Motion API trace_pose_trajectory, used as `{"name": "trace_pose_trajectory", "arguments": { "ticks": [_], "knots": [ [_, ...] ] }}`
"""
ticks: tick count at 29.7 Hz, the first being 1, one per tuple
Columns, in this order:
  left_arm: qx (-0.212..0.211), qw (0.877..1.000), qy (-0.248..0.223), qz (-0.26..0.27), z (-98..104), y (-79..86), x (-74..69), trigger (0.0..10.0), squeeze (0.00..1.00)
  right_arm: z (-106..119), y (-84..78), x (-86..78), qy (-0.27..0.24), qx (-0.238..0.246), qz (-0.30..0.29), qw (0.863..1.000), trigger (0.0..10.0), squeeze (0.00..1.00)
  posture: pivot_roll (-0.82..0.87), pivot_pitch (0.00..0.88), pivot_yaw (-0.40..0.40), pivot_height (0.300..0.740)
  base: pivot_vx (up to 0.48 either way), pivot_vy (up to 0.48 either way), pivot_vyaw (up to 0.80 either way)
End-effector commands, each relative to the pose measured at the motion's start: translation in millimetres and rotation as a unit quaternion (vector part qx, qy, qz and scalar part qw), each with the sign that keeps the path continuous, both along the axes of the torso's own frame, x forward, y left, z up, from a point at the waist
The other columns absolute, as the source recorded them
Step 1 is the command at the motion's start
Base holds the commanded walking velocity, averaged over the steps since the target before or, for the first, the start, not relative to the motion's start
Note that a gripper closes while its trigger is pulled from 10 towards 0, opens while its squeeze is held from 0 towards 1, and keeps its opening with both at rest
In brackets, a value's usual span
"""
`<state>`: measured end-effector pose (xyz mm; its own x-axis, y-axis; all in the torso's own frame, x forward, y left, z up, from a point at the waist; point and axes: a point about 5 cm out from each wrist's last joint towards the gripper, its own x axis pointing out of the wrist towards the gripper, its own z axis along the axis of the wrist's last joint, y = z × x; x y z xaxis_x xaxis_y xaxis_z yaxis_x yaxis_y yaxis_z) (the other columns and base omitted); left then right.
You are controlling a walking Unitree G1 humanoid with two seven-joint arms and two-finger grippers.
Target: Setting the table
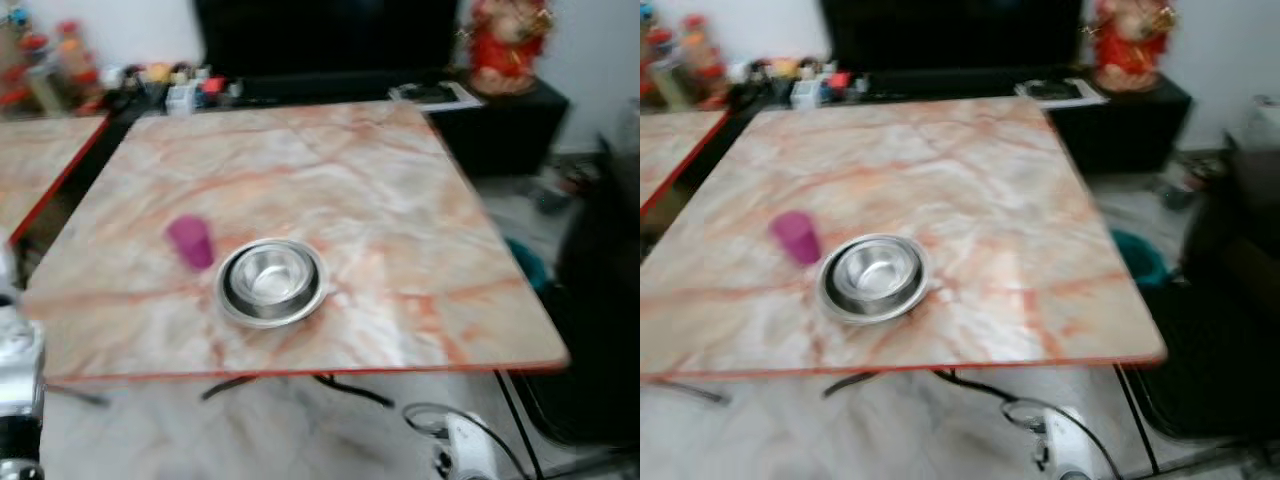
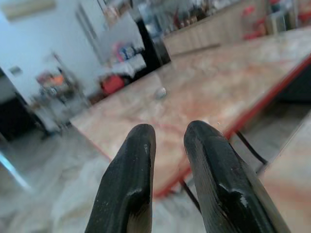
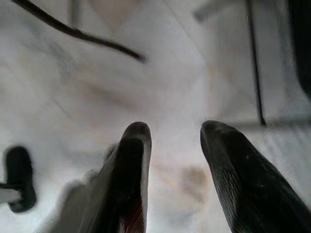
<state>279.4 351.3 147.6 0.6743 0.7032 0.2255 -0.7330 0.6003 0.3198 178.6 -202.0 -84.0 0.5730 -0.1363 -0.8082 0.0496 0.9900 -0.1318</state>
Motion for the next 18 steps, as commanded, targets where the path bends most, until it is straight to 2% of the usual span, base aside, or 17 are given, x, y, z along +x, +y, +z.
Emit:
{"name": "trace_pose_trajectory", "arguments": {
  "ticks": [1, 7, 9, 10, 11, 12, 14, 16, 17, 18],
  "knots": [
    [0.009, 0.997, -0.016, -0.073, 3.4, -26.2, 17.4, 10.0, 0.0, 3.5, 17.2, 11.5, -0.02, 0.018, 0.014, 1.0, 10.0, 0.0, 0.11, 0.0, 0.008, 0.74, 0.0, 0.0, 0.0],
    [-0.019, 0.996, 0.008, -0.084, -17.3, -32.1, 19.0, 10.0, 0.0, 3.3, 17.3, 11.1, -0.021, 0.019, 0.009, 1.0, 10.0, 0.0, 0.1, 0.0, 0.021, 0.74, 0.0, 0.0, 0.0],
    [-0.029, 0.996, 0.039, -0.079, -35.2, -30.3, 14.6, 10.0, 0.0, 3.0, 16.9, 10.3, -0.02, 0.019, 0.008, 1.0, 10.0, 0.0, 0.1, 0.0, 0.021, 0.74, 0.0, 0.0, 0.0],
    [-0.029, 0.996, 0.039, -0.079, -35.2, -30.3, 14.6, 10.0, 0.0, 3.0, 16.9, 10.3, -0.02, 0.019, 0.008, 1.0, 10.0, 0.0, 0.1, 0.0, 0.021, 0.74, 0.0, 0.0, 0.0],
    [-0.035, 0.993, 0.088, -0.073, -56.9, -27.4, 6.5, 10.0, 0.0, 2.5, 16.9, 9.3, -0.019, 0.019, 0.006, 1.0, 10.0, 0.0, 0.1, 0.0, 0.028, 0.74, 0.0, 0.0, 0.0],
    [-0.039, 0.991, 0.112, -0.061, -69.1, -24.9, -1.0, 10.0, 0.0, 2.1, 17.1, 8.5, -0.018, 0.019, 0.006, 1.0, 10.0, 0.0, 0.1, 0.0, 0.033, 0.74, 0.0, 0.0, 0.0],
    [-0.043, 0.989, 0.139, -0.04, -82.9, -20.9, -11.7, 10.0, 0.0, 1.6, 17.5, 7.6, -0.017, 0.019, 0.005, 1.0, 10.0, 0.0, 0.1, 0.0, 0.036, 0.74, 0.0, 0.0, 0.0],
    [-0.062, 0.983, 0.174, -0.002, -100.9, -14.6, -27.5, 10.0, 0.0, 1.2, 18.0, 6.8, -0.016, 0.02, 0.004, 1.0, 10.0, 0.0, 0.09, 0.0, 0.04, 0.74, 0.0, 0.0, 0.0],
    [-0.066, 0.976, 0.205, 0.027, -113.5, -10.9, -40.0, 10.0, 0.0, 0.9, 18.3, 6.4, -0.016, 0.02, 0.003, 1.0, 10.0, 0.0, 0.09, 0.0, 0.044, 0.74, 0.0, 0.0, 0.0],
    [-0.064, 0.974, 0.215, 0.033, -116.5, -10.0, -43.1, 10.0, 0.0, 0.8, 18.5, 6.3, -0.016, 0.02, 0.003, 1.0, 10.0, 0.0, 0.09, 0.0, 0.044, 0.74, 0.0, 0.0, 0.0]
  ]
}}
